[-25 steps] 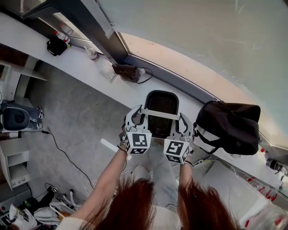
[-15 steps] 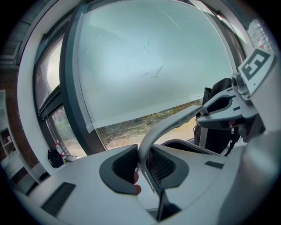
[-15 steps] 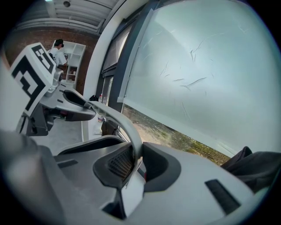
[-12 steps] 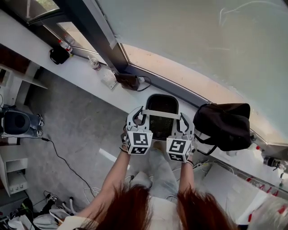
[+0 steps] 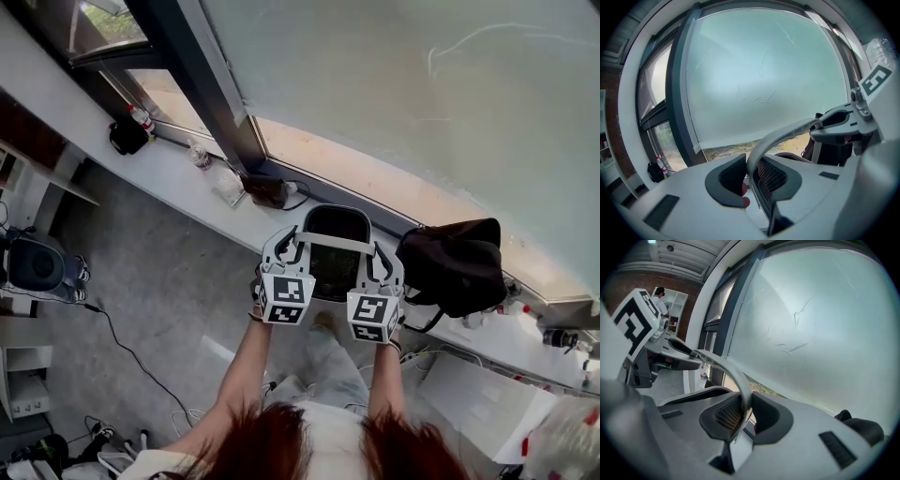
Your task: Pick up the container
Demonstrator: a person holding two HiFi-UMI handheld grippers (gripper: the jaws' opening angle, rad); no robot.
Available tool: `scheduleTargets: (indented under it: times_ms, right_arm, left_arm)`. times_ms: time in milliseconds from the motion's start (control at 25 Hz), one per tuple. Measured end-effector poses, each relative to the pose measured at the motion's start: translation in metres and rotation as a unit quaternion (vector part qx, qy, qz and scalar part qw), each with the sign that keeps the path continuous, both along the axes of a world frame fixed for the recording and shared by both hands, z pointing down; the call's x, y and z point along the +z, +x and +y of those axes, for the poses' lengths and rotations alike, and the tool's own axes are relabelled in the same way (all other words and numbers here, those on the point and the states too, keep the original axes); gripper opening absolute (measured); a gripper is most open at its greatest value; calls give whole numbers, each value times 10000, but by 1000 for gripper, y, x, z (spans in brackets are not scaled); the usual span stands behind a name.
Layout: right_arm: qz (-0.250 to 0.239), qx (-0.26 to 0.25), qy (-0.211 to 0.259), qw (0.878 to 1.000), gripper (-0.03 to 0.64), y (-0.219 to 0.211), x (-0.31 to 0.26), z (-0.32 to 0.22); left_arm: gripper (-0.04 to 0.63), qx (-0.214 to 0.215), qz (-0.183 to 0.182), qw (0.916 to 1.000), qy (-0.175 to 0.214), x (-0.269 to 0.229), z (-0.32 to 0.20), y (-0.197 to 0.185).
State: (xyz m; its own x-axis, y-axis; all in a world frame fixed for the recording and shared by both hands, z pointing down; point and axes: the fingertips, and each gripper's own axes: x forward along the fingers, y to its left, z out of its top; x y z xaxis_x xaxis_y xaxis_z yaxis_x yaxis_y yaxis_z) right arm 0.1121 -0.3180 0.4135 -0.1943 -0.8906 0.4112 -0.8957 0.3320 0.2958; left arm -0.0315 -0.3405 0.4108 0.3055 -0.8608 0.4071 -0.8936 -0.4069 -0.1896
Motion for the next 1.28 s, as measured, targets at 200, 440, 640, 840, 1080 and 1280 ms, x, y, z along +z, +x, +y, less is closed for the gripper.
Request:
scheduleTargets:
  times_ms: [200, 440, 640, 840, 1080, 1280]
  right_arm:
    - [-21, 51, 198, 9998, 72, -1, -26, 12]
    - [-40, 13, 366, 9993, 72, -4, -52, 32]
    - [-147, 29, 469, 9988, 72, -4, -69, 50]
    - [-182, 60, 591, 9981, 72, -10, -86, 69]
    - [-304, 100, 853, 9958, 72, -18, -107, 97]
    - [-286, 121, 1054, 9939, 72, -24, -126, 123]
  left_arm:
    - [81, 68, 35, 9999, 124, -26, 11, -1]
    - [84, 40, 242, 9996, 166, -49, 33, -4]
    - [84, 46, 295, 9994, 188, -62, 55, -4]
    - [84, 79, 339, 9990, 287, -80, 73, -9]
    - [84, 82, 342, 9980, 523, -103, 97, -16]
    - [84, 138, 390, 9967, 703, -122, 121, -22]
